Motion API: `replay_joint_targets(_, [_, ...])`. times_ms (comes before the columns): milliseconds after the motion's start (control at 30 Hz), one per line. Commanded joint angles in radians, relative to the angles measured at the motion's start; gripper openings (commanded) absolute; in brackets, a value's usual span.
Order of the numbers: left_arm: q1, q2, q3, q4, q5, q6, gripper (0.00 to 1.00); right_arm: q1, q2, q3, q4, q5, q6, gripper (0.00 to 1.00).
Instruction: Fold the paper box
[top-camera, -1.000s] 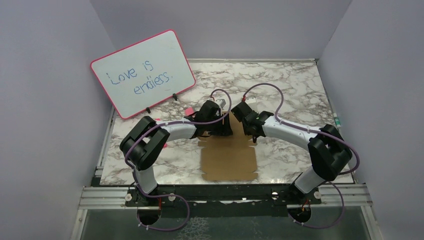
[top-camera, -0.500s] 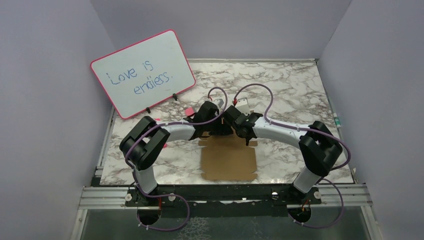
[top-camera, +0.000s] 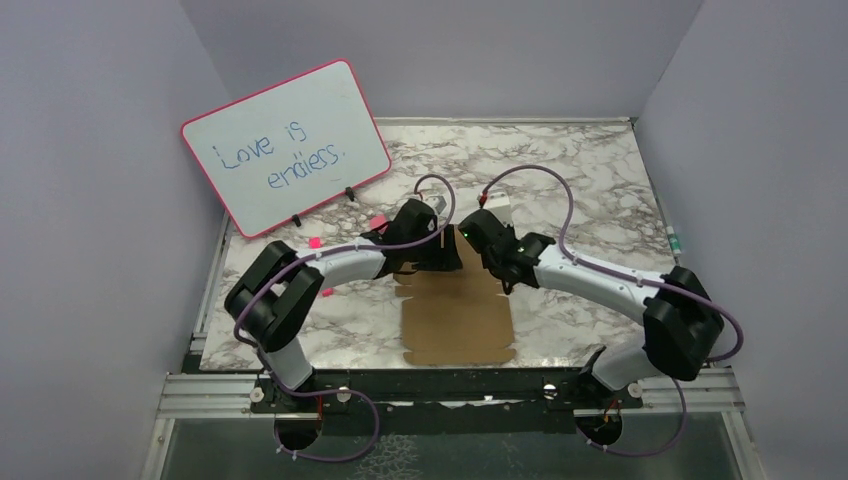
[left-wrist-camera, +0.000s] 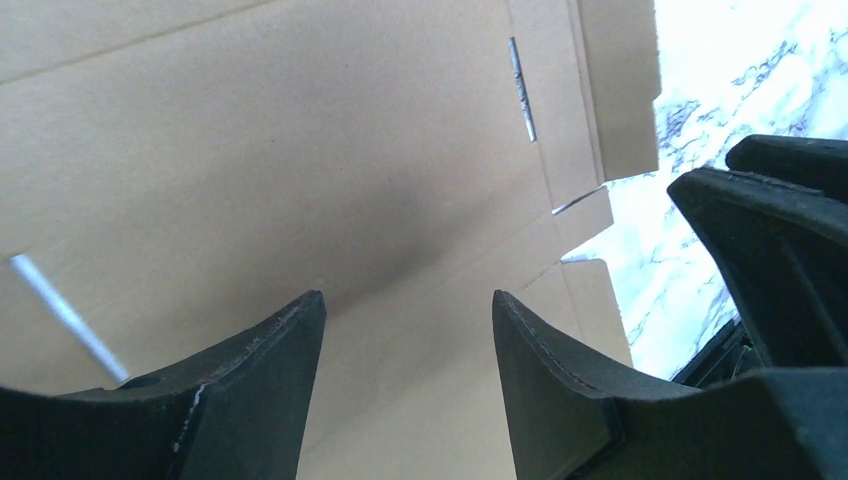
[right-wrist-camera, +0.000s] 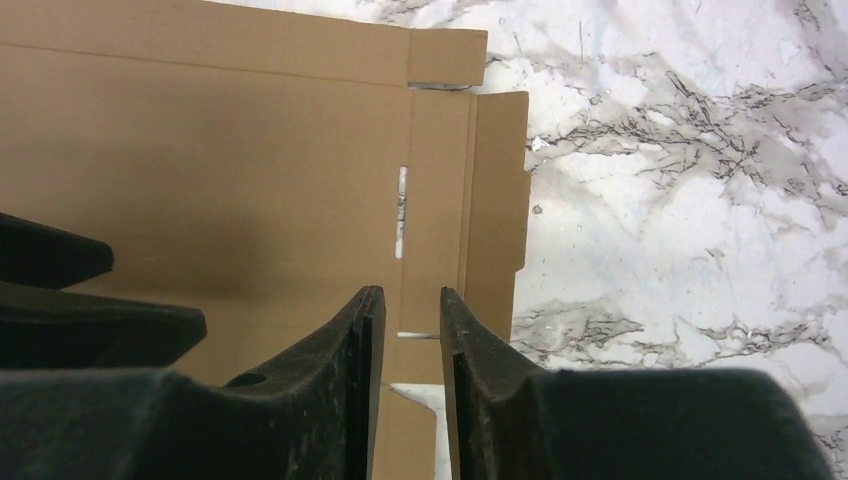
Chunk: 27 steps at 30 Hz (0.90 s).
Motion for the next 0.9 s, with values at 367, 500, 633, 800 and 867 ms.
replay_joint_targets(367, [0.12,-0.489,-0.158,-0.289,-0.09,0.031,0.71,0.009,-0.176,-0.231,0.387,-0.394,0.0,0.52])
replay_joint_targets(500, [0.195,-0.595,-0.265,-0.312,-0.043,-0.001,0.72,0.008,-0.147,-0.278,0.504,-0.501,0.039,0.55])
replay_joint_targets(633, [0.244,-0.649,-0.353,-0.294,0.008,-0.04,0.74,0.008,-0.109,-0.334,0.625,-0.577,0.076,0.56])
replay_joint_targets(800, [0.274,-0.619,-0.435,-0.173,0.104,-0.109,0.75,0.008,-0.07,-0.392,0.74,-0.627,0.121,0.56])
replay_joint_targets(867, [0.274,-0.597,-0.456,-0.124,0.128,-0.135,0.75,0.007,-0.055,-0.409,0.776,-0.635,0.137,0.56])
